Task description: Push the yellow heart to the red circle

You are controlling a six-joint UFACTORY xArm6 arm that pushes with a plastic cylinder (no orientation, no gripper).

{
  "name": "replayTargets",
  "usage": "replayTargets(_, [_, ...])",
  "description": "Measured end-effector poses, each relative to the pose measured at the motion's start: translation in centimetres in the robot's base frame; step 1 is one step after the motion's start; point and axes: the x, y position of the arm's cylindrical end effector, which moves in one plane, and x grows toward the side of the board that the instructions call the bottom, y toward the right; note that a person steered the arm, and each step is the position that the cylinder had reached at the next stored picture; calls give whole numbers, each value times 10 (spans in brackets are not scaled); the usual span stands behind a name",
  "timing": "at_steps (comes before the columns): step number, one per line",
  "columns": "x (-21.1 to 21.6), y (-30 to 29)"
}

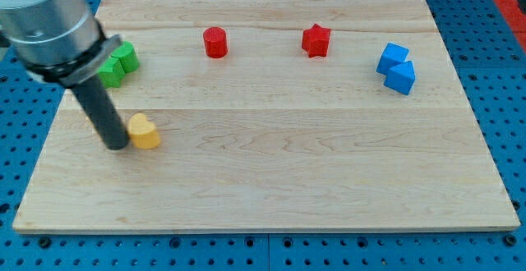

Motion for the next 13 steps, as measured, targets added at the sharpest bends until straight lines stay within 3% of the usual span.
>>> replayTargets(2, [-2, 56])
replayTargets(6, [-92, 83])
replayTargets(8, [-92, 125])
replayTargets(13, [-198, 59])
